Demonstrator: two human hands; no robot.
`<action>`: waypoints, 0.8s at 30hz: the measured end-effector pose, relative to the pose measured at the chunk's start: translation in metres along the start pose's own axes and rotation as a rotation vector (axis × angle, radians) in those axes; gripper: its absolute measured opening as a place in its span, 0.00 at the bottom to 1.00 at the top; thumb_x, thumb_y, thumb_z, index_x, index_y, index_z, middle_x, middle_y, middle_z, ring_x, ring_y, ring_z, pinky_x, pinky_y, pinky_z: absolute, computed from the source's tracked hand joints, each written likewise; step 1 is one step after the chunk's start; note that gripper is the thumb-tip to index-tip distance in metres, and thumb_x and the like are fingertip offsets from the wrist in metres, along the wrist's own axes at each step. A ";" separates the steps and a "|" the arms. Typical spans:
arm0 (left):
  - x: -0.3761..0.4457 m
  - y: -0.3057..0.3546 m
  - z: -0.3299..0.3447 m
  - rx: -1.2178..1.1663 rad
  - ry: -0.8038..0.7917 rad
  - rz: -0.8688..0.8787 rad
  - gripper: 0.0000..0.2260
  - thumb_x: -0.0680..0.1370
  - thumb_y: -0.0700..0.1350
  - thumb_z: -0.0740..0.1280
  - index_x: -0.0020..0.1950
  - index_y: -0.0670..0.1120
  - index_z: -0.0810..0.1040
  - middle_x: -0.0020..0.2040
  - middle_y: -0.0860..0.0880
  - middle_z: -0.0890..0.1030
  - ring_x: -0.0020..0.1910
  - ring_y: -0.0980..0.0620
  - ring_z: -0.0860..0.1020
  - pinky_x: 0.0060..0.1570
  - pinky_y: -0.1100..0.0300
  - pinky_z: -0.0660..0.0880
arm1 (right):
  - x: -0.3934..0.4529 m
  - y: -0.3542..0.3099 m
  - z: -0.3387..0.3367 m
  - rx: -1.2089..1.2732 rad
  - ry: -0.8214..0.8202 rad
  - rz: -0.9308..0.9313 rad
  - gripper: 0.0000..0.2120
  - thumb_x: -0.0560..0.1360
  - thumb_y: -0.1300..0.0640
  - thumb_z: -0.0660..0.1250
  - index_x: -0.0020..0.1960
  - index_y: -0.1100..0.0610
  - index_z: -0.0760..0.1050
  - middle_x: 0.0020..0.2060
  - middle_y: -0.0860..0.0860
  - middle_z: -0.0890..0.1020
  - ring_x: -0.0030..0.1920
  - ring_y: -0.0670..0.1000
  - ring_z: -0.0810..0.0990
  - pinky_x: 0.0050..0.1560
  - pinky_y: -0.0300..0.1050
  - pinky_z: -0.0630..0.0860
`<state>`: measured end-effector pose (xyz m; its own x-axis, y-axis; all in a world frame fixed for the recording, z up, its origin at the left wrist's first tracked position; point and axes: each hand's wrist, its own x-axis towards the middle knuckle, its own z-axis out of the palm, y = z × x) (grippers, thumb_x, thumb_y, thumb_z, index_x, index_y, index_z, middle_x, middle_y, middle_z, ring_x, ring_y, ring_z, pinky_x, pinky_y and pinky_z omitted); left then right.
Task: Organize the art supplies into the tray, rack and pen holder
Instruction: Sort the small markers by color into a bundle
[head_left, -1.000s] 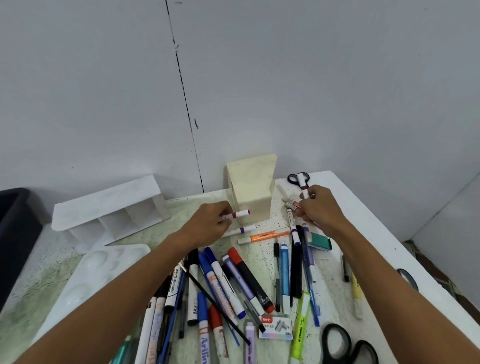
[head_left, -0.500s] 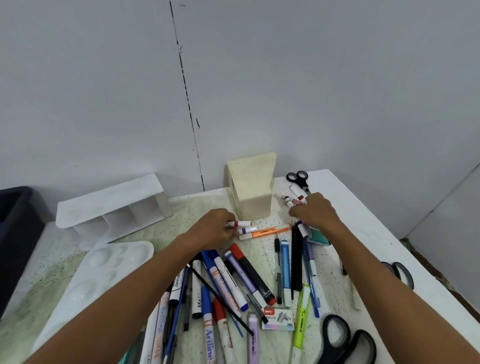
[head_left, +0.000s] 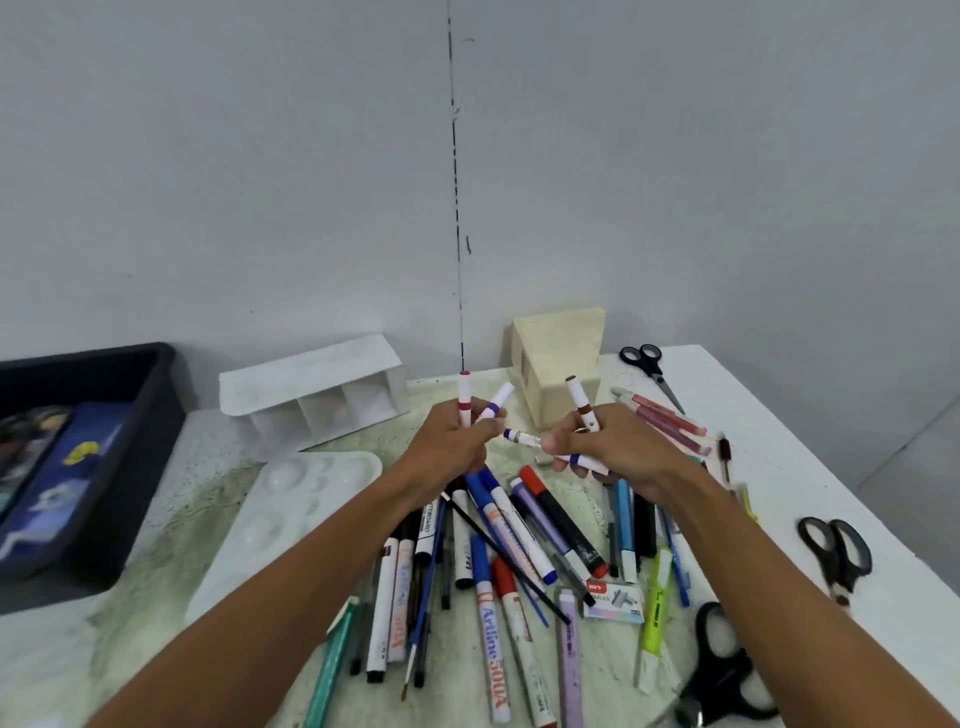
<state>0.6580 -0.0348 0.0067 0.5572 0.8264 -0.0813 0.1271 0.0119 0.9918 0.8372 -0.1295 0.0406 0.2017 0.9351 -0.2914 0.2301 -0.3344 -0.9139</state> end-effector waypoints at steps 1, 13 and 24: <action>-0.007 0.000 -0.005 -0.014 0.013 0.013 0.07 0.78 0.41 0.67 0.48 0.37 0.78 0.26 0.50 0.67 0.25 0.54 0.64 0.29 0.60 0.66 | 0.001 -0.005 0.010 -0.001 -0.028 -0.005 0.07 0.70 0.55 0.75 0.41 0.59 0.81 0.34 0.56 0.83 0.28 0.47 0.71 0.26 0.38 0.62; -0.102 -0.016 -0.100 -0.217 0.254 -0.047 0.07 0.76 0.36 0.69 0.38 0.38 0.76 0.24 0.50 0.68 0.22 0.53 0.63 0.26 0.62 0.62 | 0.006 -0.049 0.132 0.600 -0.136 -0.023 0.06 0.67 0.65 0.71 0.43 0.63 0.76 0.38 0.58 0.81 0.32 0.49 0.78 0.20 0.33 0.62; -0.237 -0.053 -0.219 -0.289 0.460 -0.140 0.14 0.80 0.35 0.60 0.35 0.45 0.64 0.26 0.49 0.61 0.21 0.54 0.58 0.24 0.63 0.56 | -0.021 -0.061 0.278 0.209 -0.438 -0.064 0.16 0.69 0.74 0.70 0.48 0.58 0.69 0.39 0.65 0.83 0.27 0.52 0.76 0.21 0.36 0.60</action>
<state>0.3396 -0.1079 -0.0054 0.1281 0.9654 -0.2270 -0.0920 0.2395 0.9665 0.5546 -0.0961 0.0244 -0.2368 0.9295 -0.2829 0.0239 -0.2855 -0.9581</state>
